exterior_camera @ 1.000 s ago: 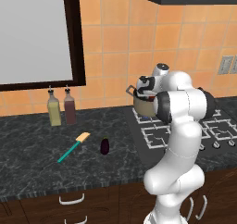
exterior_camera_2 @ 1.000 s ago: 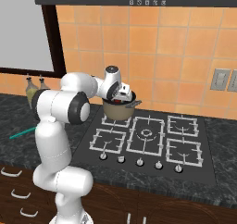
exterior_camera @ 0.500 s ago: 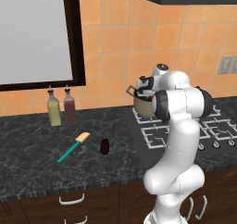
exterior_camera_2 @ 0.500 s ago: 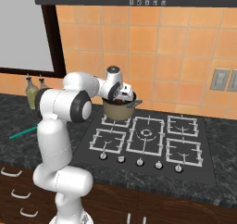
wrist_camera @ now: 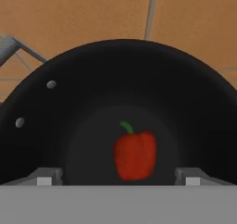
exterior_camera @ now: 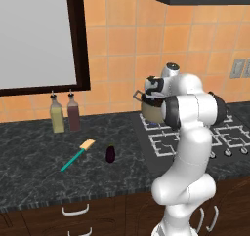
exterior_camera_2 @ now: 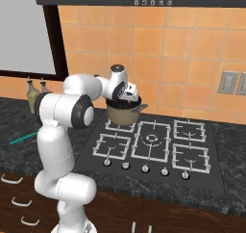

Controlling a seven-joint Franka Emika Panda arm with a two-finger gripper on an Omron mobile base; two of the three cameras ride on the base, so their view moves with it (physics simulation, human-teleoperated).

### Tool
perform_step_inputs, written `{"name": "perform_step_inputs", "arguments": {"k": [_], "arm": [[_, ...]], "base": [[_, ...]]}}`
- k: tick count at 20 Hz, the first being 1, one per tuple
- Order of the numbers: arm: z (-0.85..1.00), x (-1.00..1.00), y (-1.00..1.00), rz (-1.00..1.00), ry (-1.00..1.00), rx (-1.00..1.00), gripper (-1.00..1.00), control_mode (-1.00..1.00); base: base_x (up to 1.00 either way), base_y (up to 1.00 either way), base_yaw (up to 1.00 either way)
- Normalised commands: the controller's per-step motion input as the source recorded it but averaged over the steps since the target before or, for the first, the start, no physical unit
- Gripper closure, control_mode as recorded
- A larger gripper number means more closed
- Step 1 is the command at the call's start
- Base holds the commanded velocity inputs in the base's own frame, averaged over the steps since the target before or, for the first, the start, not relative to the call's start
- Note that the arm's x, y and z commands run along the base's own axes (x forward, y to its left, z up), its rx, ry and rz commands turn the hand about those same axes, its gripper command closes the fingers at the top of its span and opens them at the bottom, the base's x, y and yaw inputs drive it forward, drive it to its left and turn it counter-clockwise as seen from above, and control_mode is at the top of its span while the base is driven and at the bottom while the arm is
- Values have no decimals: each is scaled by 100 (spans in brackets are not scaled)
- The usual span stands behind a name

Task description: Put the eggplant and bell pepper in the pot. Retrieve the spatula and lightly stir the vegetables in the pot.

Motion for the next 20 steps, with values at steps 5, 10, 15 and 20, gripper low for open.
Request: {"name": "perform_step_inputs", "arguments": {"k": [5,10,15,20], "arm": [[84,-49,2,0,-10,2,-100,-100],[82,-100,8,0,-16,2,-100,-100],[32,-100,31,11,-27,0,-100,-100],[0,-100,75,38,-6,-4,-100,-100]], "base": [[0,0,0],[0,0,0],[0,0,0],[0,0,0]]}}
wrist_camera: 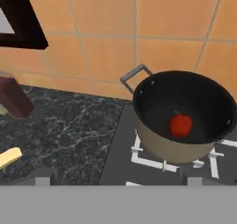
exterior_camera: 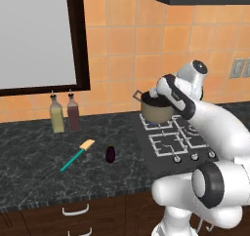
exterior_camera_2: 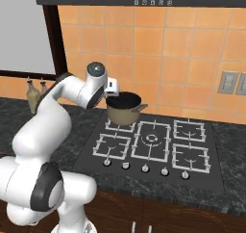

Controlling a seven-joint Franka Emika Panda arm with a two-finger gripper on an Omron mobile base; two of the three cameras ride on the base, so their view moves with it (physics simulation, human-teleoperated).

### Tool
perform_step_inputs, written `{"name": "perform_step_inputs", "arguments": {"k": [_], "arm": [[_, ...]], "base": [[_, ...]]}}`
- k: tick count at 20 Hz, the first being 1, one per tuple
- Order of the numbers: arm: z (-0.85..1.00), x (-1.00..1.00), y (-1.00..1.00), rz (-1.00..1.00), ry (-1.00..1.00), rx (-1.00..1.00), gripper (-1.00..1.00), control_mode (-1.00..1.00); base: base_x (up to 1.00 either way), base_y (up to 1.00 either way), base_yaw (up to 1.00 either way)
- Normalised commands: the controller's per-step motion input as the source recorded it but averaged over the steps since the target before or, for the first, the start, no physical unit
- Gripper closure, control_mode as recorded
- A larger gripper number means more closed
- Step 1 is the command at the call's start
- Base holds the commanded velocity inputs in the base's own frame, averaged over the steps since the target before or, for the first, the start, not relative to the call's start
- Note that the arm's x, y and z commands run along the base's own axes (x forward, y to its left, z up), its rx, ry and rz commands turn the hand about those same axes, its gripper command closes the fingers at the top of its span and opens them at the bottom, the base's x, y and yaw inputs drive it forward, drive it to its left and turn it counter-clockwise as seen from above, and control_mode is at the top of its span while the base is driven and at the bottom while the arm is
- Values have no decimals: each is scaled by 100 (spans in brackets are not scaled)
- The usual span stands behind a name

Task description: Put the eggplant and bell pepper in the pot. Retrieve the spatula and lightly stir the vegetables in the pot.

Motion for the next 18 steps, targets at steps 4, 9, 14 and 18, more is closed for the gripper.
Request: {"name": "perform_step_inputs", "arguments": {"k": [4,9,14,18], "arm": [[-1,-79,98,16,31,0,-100,-100],[-46,-58,100,0,26,-8,-100,-100],[-52,-2,95,-5,23,-2,-100,-100],[-44,12,68,-9,24,-2,-100,-100]], "base": [[0,0,0],[0,0,0],[0,0,0],[0,0,0]]}}
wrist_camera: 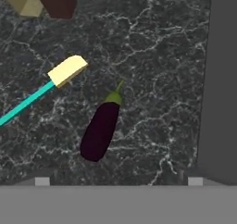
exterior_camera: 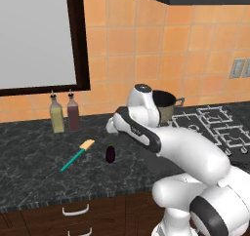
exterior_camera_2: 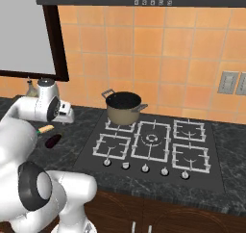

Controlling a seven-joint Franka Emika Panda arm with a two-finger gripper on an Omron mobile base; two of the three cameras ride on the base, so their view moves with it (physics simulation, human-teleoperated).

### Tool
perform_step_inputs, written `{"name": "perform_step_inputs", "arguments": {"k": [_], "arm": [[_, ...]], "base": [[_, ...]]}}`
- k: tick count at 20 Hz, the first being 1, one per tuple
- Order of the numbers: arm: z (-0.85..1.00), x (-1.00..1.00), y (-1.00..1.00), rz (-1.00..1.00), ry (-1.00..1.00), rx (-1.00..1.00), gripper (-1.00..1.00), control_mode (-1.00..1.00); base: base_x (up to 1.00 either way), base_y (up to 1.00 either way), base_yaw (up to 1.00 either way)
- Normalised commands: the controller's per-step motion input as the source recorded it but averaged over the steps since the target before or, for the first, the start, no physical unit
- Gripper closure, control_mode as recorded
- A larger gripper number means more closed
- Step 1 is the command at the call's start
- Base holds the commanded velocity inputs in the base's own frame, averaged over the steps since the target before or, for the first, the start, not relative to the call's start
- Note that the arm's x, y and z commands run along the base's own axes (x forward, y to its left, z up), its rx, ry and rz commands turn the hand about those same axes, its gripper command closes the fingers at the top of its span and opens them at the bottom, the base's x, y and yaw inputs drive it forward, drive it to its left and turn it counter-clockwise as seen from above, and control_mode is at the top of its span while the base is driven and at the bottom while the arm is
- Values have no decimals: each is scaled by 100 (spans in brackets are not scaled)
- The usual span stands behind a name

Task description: Put the eggplant and bell pepper in the pot. Retrieve the spatula and lightly stir the vegetables in the pot.

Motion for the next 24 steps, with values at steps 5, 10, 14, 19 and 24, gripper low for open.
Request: {"name": "perform_step_inputs", "arguments": {"k": [5,10,14,19,24], "arm": [[-46,10,49,-7,16,0,-100,-100],[-44,17,14,-8,15,0,-100,-100],[-35,0,0,-8,16,0,-100,-100],[-41,0,6,-8,9,0,-100,-100],[-34,3,4,-7,7,0,-100,-100]], "base": [[0,0,0],[0,0,0],[0,0,0],[0,0,0],[0,0,0]]}}
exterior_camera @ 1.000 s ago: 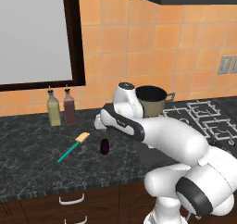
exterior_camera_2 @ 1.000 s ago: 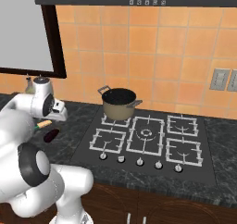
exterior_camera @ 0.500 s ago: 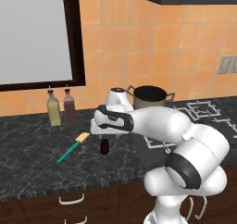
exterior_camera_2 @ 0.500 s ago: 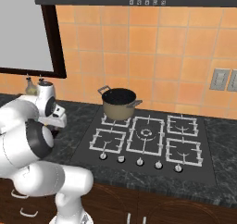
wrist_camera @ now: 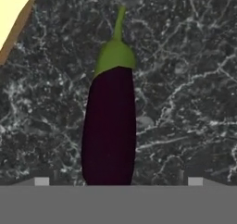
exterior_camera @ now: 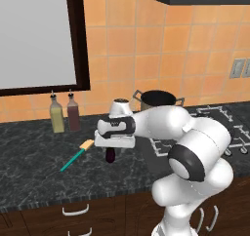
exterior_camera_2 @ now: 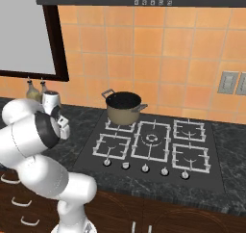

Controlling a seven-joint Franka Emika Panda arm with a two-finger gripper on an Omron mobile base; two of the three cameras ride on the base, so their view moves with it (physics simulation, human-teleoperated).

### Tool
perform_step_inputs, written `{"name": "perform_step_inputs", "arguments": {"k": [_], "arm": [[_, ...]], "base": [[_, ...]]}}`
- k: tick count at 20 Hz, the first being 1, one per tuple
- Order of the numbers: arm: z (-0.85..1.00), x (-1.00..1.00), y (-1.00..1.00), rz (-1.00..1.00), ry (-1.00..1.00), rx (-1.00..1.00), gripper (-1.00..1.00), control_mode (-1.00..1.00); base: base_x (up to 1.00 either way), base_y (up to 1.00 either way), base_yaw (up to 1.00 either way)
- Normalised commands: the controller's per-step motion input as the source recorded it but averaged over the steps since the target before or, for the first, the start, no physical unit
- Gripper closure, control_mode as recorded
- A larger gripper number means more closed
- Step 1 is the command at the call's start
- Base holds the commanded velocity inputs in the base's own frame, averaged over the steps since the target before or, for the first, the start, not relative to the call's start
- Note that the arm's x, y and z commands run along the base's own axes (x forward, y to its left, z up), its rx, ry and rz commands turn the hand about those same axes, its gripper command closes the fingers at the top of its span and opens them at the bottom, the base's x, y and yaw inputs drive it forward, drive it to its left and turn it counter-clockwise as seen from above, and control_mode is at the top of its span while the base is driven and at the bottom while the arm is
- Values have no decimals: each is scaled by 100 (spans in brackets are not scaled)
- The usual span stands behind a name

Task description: Put the eggplant and bell pepper in the pot. Retrieve the spatula and lightly stir the vegetables in the pot.

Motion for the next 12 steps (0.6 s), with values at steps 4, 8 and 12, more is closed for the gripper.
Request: {"name": "perform_step_inputs", "arguments": {"k": [4,8,12], "arm": [[-29,3,1,-7,6,0,-100,-100],[-28,0,5,-6,5,0,-100,-100],[-25,0,8,-5,4,0,-100,-100]], "base": [[0,0,0],[0,0,0],[0,0,0]]}}
